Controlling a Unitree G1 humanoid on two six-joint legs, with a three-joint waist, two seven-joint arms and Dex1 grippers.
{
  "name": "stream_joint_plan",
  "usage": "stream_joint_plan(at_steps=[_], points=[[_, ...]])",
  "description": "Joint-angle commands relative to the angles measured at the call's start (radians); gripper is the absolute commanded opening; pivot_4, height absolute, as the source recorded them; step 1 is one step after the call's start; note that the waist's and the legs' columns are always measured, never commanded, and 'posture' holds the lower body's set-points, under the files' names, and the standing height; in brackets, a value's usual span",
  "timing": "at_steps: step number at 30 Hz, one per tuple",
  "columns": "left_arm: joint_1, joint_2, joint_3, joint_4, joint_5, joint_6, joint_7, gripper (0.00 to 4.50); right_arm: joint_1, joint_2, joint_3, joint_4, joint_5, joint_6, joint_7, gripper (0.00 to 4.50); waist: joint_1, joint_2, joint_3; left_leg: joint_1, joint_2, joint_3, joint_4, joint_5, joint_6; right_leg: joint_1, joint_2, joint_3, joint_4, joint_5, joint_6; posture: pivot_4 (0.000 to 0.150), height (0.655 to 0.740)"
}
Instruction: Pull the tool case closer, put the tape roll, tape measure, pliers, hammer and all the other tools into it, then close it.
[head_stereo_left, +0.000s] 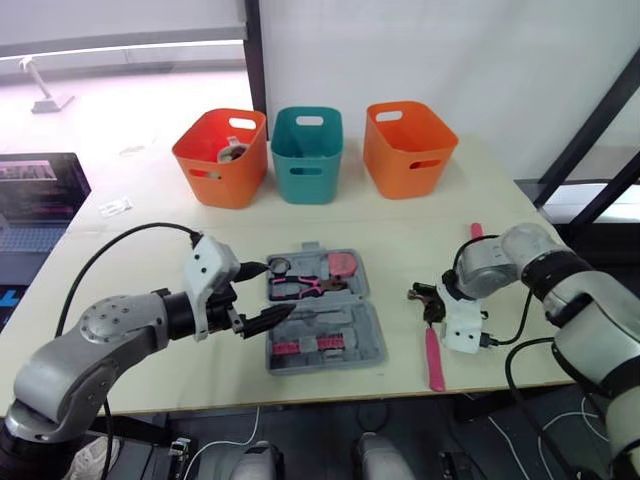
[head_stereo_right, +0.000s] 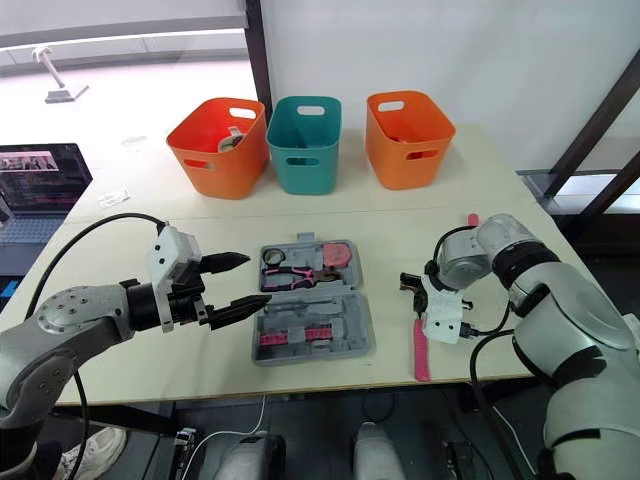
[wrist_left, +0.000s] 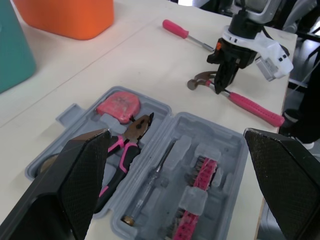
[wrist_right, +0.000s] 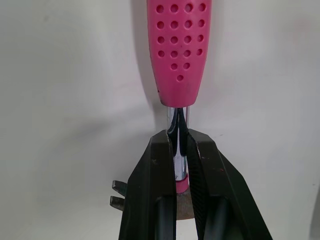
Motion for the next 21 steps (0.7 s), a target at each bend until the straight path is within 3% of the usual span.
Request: stream_joint_plan(at_steps=[1,5,8,10,11,17,21], points=[[-0.011,0.01,0.022,0.0,0.005,-0.023,-0.013,4.5,0.042,-0.11,-0.135,-0.081,0.37,0.094,0.28,0.05,0.004,0.002,0.001,-0.001,0.0,0.0,0.0,0.0,0.0,0.0,-0.001,0.0,0.0,0.0,0.0,0.15,0.74],[-0.018,0.012,0.012,0.015,0.014,-0.033,-0.027,4.5,0.294,-0.249,-0.306,-0.523,0.922,0.783,0.771,0.05,0.023,0.002,0.001,-0.001,0.0,-0.001,0.001,-0.001,0.001,0.0,-0.001,0.0,-0.001,0.0,0.0,0.15,0.74],[-0.02,0.009,0.002,0.022,0.023,-0.041,-0.035,4.5,0.438,-0.292,-0.44,-0.79,1.079,1.337,0.824,0.05,0.023,0.003,0.001,-0.001,0.001,-0.003,0.001,-0.002,0.003,0.001,-0.001,0.0,0.0,0.0,0.0,0.15,0.74],[-0.022,0.006,-0.003,0.025,0.028,-0.046,-0.038,4.5,0.476,-0.26,-0.516,-0.856,1.169,1.841,0.777,0.05,0.021,0.003,0.001,0.0,0.001,-0.003,0.001,-0.002,0.003,0.0,-0.001,0.001,0.0,0.0,-0.001,0.15,0.74],[-0.021,0.004,-0.005,0.023,0.028,-0.046,-0.038,4.5,0.493,-0.248,-0.534,-0.835,1.181,1.971,0.759,0.05,0.022,0.003,0.001,0.0,0.001,-0.002,0.001,-0.002,0.003,0.0,-0.001,0.001,0.0,-0.001,-0.002,0.15,0.74],[-0.03,-0.004,0.003,0.005,0.008,-0.033,-0.029,4.5,0.498,-0.079,-0.72,-0.605,1.243,2.327,0.525,0.05,0.043,0.003,0.001,-0.003,0.0,0.001,0.002,-0.002,0.003,-0.001,-0.001,0.0,-0.003,-0.001,-0.003,0.15,0.74],[-0.03,-0.003,0.005,0.0,0.01,-0.033,-0.026,4.5,0.48,0.03,-0.789,-0.54,1.219,2.292,0.356,0.05,0.048,0.003,0.001,-0.004,0.0,0.002,0.002,-0.002,0.003,-0.002,-0.001,0.0,-0.002,0.0,0.0,0.15,0.74]])
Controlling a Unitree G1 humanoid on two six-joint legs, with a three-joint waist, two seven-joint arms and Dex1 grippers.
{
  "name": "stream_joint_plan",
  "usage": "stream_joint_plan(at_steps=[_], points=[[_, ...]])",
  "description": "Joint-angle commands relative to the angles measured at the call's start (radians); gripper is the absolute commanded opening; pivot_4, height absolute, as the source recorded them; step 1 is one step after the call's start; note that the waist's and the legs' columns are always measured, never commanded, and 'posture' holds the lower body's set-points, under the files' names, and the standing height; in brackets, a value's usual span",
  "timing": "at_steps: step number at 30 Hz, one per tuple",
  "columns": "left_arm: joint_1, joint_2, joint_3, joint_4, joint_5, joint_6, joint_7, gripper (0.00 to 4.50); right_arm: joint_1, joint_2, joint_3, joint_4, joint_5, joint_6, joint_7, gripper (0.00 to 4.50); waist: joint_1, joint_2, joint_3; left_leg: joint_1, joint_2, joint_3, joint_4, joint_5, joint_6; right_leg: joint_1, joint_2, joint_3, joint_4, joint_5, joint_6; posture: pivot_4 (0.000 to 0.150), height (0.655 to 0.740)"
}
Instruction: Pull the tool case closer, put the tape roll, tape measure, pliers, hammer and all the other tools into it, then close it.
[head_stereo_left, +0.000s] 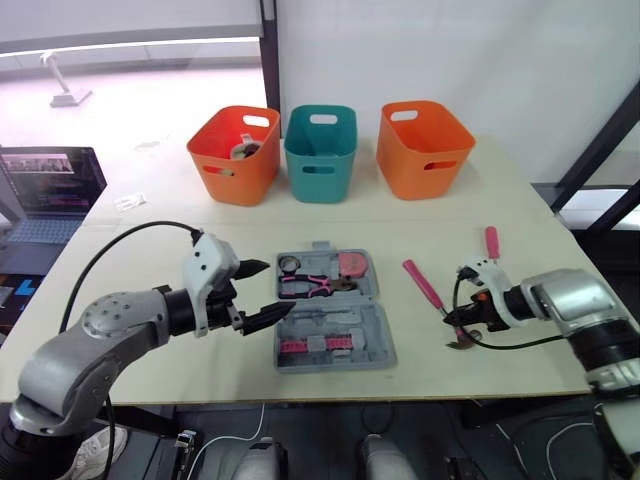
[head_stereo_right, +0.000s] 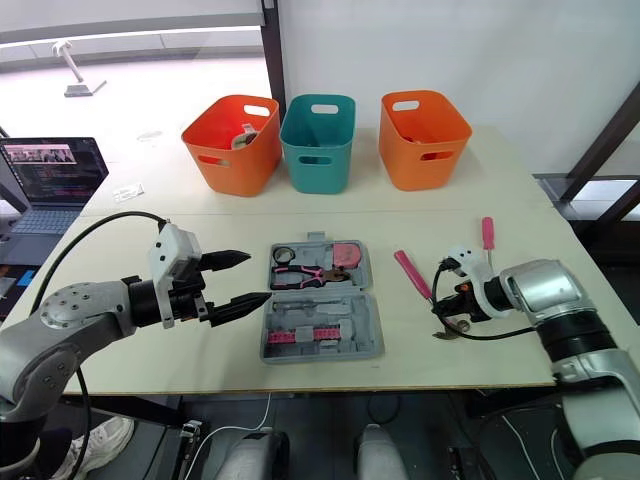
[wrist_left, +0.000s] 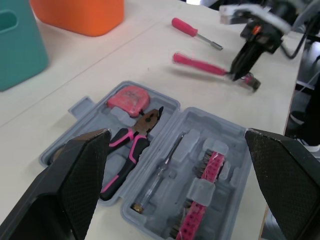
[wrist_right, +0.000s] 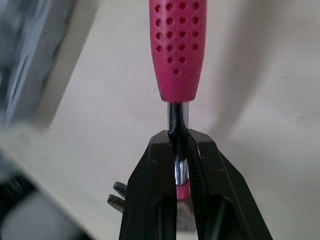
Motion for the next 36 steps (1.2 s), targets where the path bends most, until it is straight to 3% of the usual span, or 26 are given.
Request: stream_joint_plan(at_steps=[1,7,9,10,16,17,24,36], points=[[-0.012,0.001,0.017,-0.031,-0.009,-0.009,0.004,4.5,-0.026,0.05,-0.056,0.015,-0.02,-0.036,-0.129,0.05,0.001,0.0,0.0,0.0,0.0,0.0,0.0,0.0,0.0,0.0,0.0,0.0,0.0,0.0,0.0,0.15,0.74],[-0.009,0.003,0.024,-0.045,-0.015,-0.005,0.008,4.5,-0.051,0.127,-0.05,0.048,-0.053,-0.142,-0.226,0.05,-0.021,-0.002,-0.001,0.0,0.0,0.001,0.001,0.0,0.0,0.001,0.0,0.0,0.0,0.0,0.001,0.15,0.74],[-0.008,0.004,0.031,-0.046,-0.02,-0.006,0.006,4.5,-0.047,0.123,-0.054,0.022,-0.052,-0.169,-0.225,0.98,-0.026,-0.001,-0.001,0.0,0.0,0.001,0.001,0.0,0.0,0.001,0.0,0.0,0.0,0.0,0.001,0.15,0.74],[-0.008,0.004,0.033,-0.045,-0.022,-0.007,0.004,4.5,-0.041,0.113,-0.057,-0.008,-0.035,-0.161,-0.202,1.18,-0.026,-0.001,-0.001,0.0,0.0,0.001,0.001,0.0,0.0,0.0,0.0,0.001,0.001,0.0,0.001,0.15,0.74],[-0.034,0.002,0.017,-0.02,-0.027,-0.015,-0.016,4.5,-0.027,0.006,-0.069,-0.175,-0.018,-0.172,-0.132,4.11,-0.019,-0.001,0.0,-0.002,0.0,-0.001,0.001,0.0,0.0,-0.002,0.0,0.0,0.001,0.0,0.001,0.15,0.74],[-0.042,0.0,0.009,-0.012,-0.026,-0.016,-0.023,4.5,-0.029,-0.022,-0.063,-0.189,-0.035,-0.198,-0.131,4.43,-0.017,-0.001,0.0,-0.003,0.0,-0.001,0.001,0.0,0.0,-0.002,0.0,0.0,0.001,0.0,0.001,0.15,0.74],[-0.072,-0.013,-0.022,0.022,-0.015,-0.03,-0.058,4.5,0.018,-0.031,-0.036,-0.177,-0.073,-0.342,-0.146,4.43,-0.023,-0.001,0.0,-0.004,0.0,-0.001,0.001,0.0,0.0,-0.003,0.001,-0.001,0.001,0.0,0.001,0.15,0.74],[-0.038,0.005,-0.02,0.007,0.003,-0.039,-0.074,4.5,0.074,0.094,-0.061,-0.009,-0.084,-0.412,-0.23,4.43,-0.022,-0.001,0.0,-0.005,0.0,-0.001,0.002,0.0,0.0,-0.004,0.001,-0.001,0.002,0.0,0.001,0.15,0.74]])
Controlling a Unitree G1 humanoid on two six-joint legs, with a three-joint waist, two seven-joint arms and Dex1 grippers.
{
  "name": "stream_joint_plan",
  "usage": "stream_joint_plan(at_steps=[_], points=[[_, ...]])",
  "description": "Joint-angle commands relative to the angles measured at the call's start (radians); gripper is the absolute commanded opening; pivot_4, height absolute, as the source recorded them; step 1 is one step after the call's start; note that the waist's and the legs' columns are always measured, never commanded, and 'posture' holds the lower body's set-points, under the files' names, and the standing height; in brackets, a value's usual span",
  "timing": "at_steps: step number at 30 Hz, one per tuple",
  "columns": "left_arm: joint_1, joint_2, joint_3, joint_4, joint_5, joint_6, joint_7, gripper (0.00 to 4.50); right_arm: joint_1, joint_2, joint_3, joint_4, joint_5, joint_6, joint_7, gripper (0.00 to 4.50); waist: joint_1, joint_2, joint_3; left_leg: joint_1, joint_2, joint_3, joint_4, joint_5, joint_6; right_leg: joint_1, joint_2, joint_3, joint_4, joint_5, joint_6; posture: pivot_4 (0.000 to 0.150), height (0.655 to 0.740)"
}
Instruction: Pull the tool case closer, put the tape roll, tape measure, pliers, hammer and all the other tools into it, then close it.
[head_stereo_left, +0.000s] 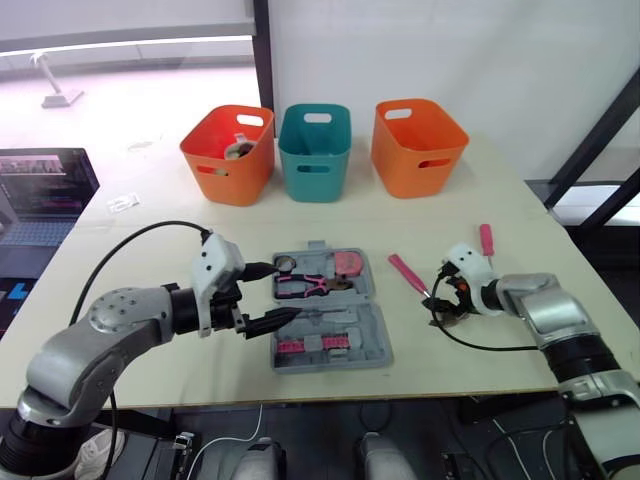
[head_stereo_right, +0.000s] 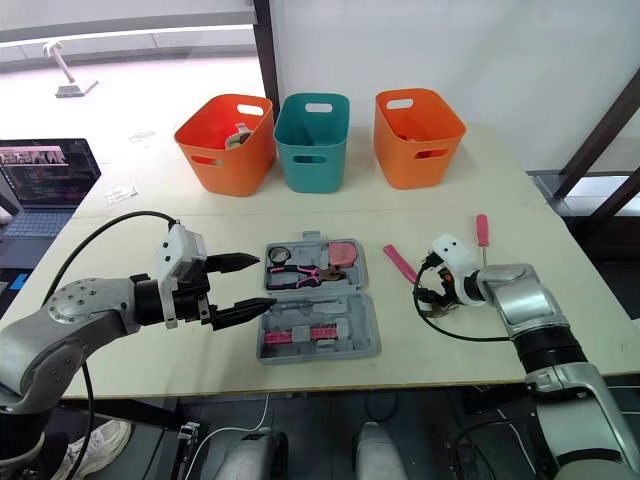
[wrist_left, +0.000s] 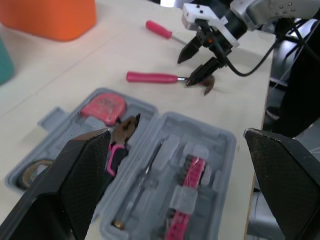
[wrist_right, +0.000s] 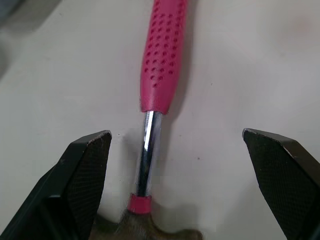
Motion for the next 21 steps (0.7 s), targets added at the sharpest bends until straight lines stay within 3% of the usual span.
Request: stream_joint_plan(at_steps=[1,3,10,16,21], points=[[-0.008,0.005,0.017,-0.029,0.005,-0.016,0.006,4.5,0.008,-0.002,-0.037,-0.016,0.005,-0.003,-0.011,4.2,0.0,0.0,0.0,0.0,0.0,0.0,0.0,0.0,0.0,0.0,0.0,0.0,0.0,0.0,0.0,0.15,0.74],[-0.001,0.014,0.015,-0.027,0.022,-0.017,0.008,4.5,0.036,-0.007,-0.051,-0.048,0.016,0.013,-0.013,3.6,0.001,0.0,0.0,0.0,0.0,0.0,0.001,0.0,0.0,0.0,0.0,0.0,0.0,0.0,0.0,0.15,0.74],[0.003,0.025,0.012,-0.011,0.053,-0.02,0.008,4.5,0.133,-0.001,-0.122,-0.142,0.059,0.095,-0.047,0.05,0.004,0.0,0.0,0.0,0.0,-0.001,0.0,0.0,0.0,0.0,0.0,0.0,0.0,0.0,0.0,0.15,0.74],[0.012,0.025,0.036,0.02,0.062,-0.035,-0.009,4.5,0.091,0.033,-0.214,-0.198,0.132,0.038,-0.058,0.05,-0.001,0.0,0.0,0.0,0.0,0.0,0.0,0.0,0.0,0.0,0.0,0.0,0.0,0.0,0.0,0.15,0.74],[0.025,0.04,0.062,0.047,0.071,-0.051,-0.029,4.5,-0.001,-0.019,-0.148,-0.212,0.058,-0.052,-0.049,0.05,-0.002,0.001,0.0,-0.002,0.0,0.0,0.0,0.0,0.0,-0.003,0.0,0.001,0.002,0.0,0.0,0.15,0.74]])
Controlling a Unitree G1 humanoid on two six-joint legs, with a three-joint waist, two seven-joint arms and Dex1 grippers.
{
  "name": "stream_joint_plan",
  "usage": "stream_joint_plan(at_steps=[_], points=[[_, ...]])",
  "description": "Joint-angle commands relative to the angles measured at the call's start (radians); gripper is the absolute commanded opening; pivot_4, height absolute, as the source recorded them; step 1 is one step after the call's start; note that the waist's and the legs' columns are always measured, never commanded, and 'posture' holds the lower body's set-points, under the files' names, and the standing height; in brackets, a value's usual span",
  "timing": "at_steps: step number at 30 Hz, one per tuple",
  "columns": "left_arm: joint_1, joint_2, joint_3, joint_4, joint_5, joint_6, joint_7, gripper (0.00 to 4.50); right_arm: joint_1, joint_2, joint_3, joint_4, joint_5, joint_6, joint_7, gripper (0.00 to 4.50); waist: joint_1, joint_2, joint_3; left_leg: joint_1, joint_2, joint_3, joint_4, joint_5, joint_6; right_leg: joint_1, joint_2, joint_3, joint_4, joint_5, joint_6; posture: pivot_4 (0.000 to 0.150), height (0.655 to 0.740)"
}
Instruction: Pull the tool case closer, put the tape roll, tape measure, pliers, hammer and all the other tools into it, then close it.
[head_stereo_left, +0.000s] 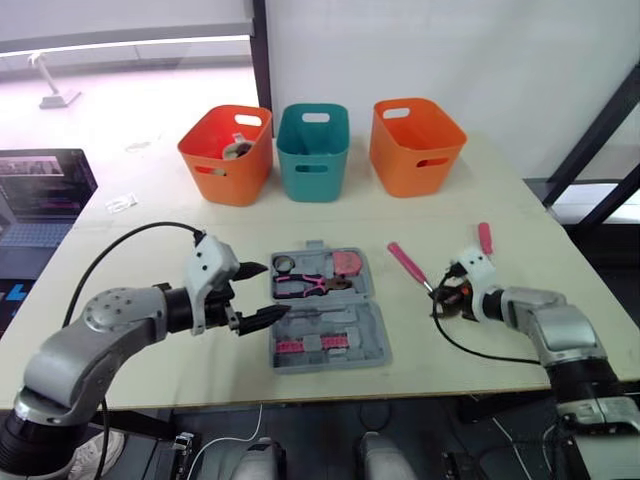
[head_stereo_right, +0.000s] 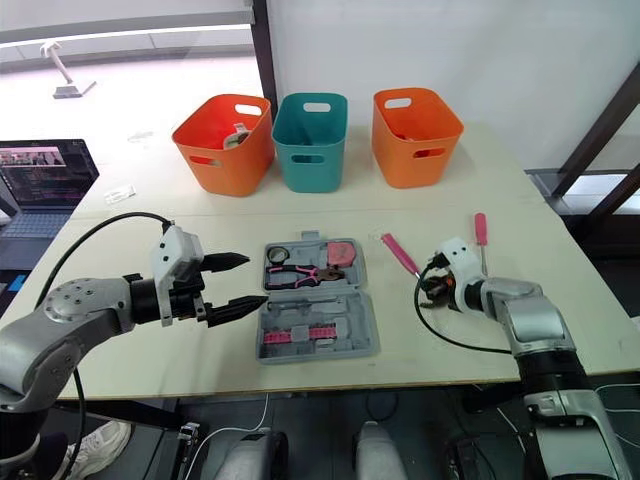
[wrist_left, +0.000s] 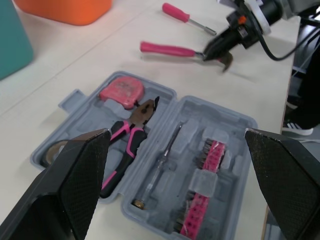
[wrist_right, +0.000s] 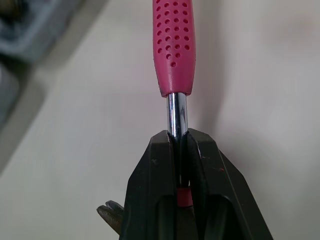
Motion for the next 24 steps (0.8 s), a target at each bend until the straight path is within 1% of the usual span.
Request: stream_joint_plan(at_steps=[1,2,3,4,6,9,11,13,14,19,24], points=[[0.012,0.025,0.051,0.007,0.009,-0.031,-0.02,4.5,-0.077,-0.068,0.052,-0.052,-0.084,-0.093,0.012,0.05,0.002,0.0,0.0,-0.001,0.0,0.0,0.0,0.0,0.0,-0.001,0.0,0.0,0.0,0.0,0.0,0.15,0.74],[0.019,0.036,0.058,0.017,0.017,-0.033,-0.025,4.5,-0.113,-0.113,0.132,-0.052,-0.156,-0.167,0.065,0.05,0.002,0.0,0.0,-0.002,0.0,0.0,0.0,0.0,0.0,-0.002,0.0,0.0,0.0,0.0,0.0,0.15,0.74],[0.027,0.047,0.064,0.027,0.027,-0.043,-0.033,4.5,-0.156,-0.143,0.187,-0.054,-0.179,-0.229,0.149,0.05,0.002,0.0,0.0,-0.003,0.0,0.0,0.0,0.0,0.0,-0.002,0.0,0.0,0.0,0.0,0.0,0.15,0.74],[0.036,0.054,0.072,0.035,0.031,-0.05,-0.04,4.5,-0.202,-0.159,0.218,-0.057,-0.177,-0.245,0.217,0.05,0.0,0.0,0.0,-0.003,0.0,0.0,0.0,0.0,0.0,-0.003,0.0,0.0,0.0,0.0,0.0,0.15,0.74],[0.049,0.062,0.086,0.047,0.033,-0.062,-0.051,4.5,-0.286,-0.165,0.26,-0.072,-0.157,-0.226,0.328,0.05,-0.003,0.0,0.0,-0.004,0.0,0.0,0.0,0.0,0.0,-0.004,0.0,0.0,0.0,0.0,0.0,0.15,0.74],[0.074,0.07,0.11,0.055,0.037,-0.075,-0.062,4.5,-0.364,-0.179,0.331,-0.123,-0.156,-0.221,0.487,0.05,0.001,0.0,0.0,-0.004,0.0,-0.001,0.0,0.0,0.0,-0.004,0.0,-0.001,0.0,0.0,0.0,0.15,0.74],[0.11,0.075,0.144,0.053,0.035,-0.074,-0.061,4.5,-0.417,-0.201,0.421,-0.194,-0.183,-0.168,0.621,0.05,0.002,0.0,0.0,-0.005,0.001,-0.002,0.0,0.0,0.0,-0.005,0.0,-0.002,0.0,0.0,0.0,0.15,0.74],[0.15,0.085,0.174,0.049,0.032,-0.067,-0.063,4.5,-0.44,-0.225,0.496,-0.26,-0.216,-0.13,0.71,0.05,0.006,0.001,0.0,-0.005,0.0,-0.002,0.0,0.0,0.0,-0.005,-0.001,-0.002,-0.001,0.0,0.0,0.15,0.74],[0.176,0.094,0.189,0.05,0.039,-0.072,-0.07,4.5,-0.445,-0.228,0.519,-0.284,-0.225,-0.111,0.731,0.05,0.007,0.001,0.0,-0.006,0.0,-0.003,0.0,0.0,0.0,-0.005,-0.001,-0.003,-0.001,0.0,0.0,0.15,0.74],[0.261,0.104,0.265,0.035,0.026,-0.077,-0.082,4.5,-0.471,-0.163,0.571,-0.292,-0.28,-0.018,0.697,0.05,0.006,0.0,0.0,-0.006,0.0,-0.002,0.001,0.0,-0.001,-0.005,-0.001,-0.003,-0.001,0.0,0.0,0.15,0.74],[0.354,0.091,0.327,-0.014,0.005,-0.064,-0.084,4.5,-0.438,-0.12,0.628,-0.354,-0.33,-0.053,0.684,0.05,0.002,0.001,0.0,-0.006,0.0,-0.002,0.0,0.0,-0.001,-0.006,-0.001,-0.002,-0.001,0.0,0.0,0.15,0.74]])
